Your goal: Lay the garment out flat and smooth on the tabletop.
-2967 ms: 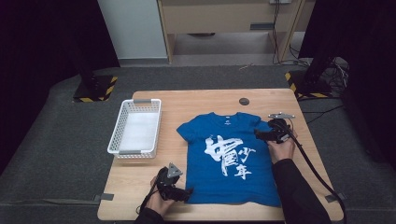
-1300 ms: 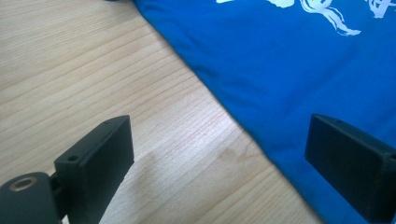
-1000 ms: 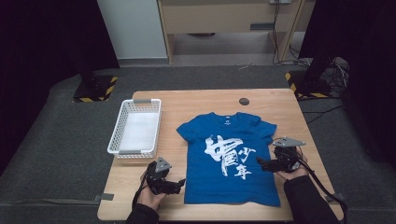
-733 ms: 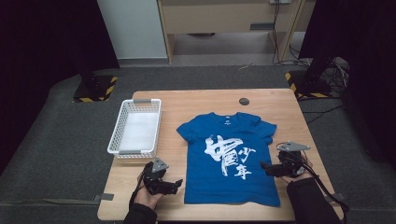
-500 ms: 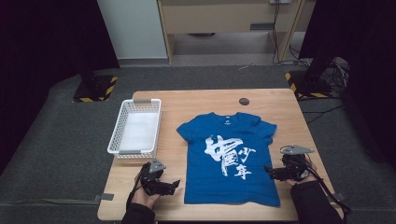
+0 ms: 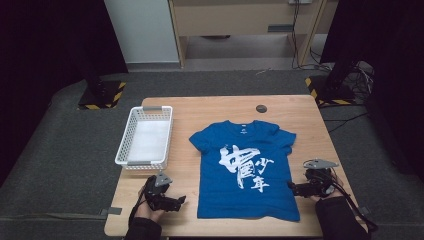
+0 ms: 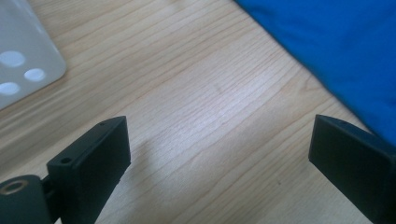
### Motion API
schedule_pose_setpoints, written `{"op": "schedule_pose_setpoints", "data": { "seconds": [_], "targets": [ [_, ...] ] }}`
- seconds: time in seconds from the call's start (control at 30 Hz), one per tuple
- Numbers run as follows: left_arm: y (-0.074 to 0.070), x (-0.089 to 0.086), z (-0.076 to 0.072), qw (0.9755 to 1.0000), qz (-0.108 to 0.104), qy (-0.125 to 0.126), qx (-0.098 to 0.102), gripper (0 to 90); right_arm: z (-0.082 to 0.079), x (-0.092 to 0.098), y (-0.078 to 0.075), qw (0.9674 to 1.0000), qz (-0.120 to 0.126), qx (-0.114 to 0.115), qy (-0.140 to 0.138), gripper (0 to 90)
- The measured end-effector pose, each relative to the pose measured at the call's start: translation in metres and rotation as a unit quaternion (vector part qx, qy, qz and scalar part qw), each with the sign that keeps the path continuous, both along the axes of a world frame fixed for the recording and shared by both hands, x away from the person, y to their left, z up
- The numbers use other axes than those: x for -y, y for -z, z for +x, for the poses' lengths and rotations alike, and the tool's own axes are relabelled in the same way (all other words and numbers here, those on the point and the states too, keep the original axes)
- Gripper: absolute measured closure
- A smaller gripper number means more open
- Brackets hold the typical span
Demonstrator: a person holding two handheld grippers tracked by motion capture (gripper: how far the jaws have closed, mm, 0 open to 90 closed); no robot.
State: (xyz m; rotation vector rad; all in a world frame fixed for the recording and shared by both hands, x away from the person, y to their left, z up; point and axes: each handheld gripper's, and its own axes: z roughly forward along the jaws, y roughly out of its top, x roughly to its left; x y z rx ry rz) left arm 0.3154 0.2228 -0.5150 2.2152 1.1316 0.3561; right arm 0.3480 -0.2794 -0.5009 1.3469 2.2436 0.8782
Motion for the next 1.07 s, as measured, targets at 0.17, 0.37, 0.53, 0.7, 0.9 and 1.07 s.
{"op": "schedule_pose_setpoints", "data": {
  "seconds": [0.17, 0.37, 0.53, 0.7, 0.9, 1.07],
  "targets": [
    [0.002, -0.004, 0.000, 1.0000, 0.003, -0.009, -0.002, 5.2, 0.001, 0.010, 0.006, 0.9998, -0.003, -0.011, 0.018, 0.7],
    [0.004, -0.009, 0.001, 0.9999, 0.009, -0.007, 0.006, 5.1, 0.004, 0.018, 0.013, 0.9994, -0.006, -0.020, 0.029, 0.6],
    [0.005, -0.020, 0.002, 0.9997, 0.009, -0.020, 0.012, 5.1, 0.006, 0.027, 0.020, 0.9987, -0.007, -0.020, 0.048, 0.5],
    [0.008, -0.030, 0.003, 0.9993, 0.006, -0.034, 0.011, 5.1, 0.006, 0.035, 0.023, 0.9980, 0.001, -0.019, 0.060, 0.5],
    [0.012, -0.037, 0.003, 0.9991, 0.013, -0.040, 0.007, 4.6, 0.006, 0.037, 0.026, 0.9981, -0.004, -0.017, 0.059, 0.4],
    [0.014, -0.040, 0.004, 0.9988, 0.010, -0.046, 0.014, 3.6, 0.005, 0.043, 0.030, 0.9980, -0.010, -0.016, 0.060, 0.4]
  ]
}}
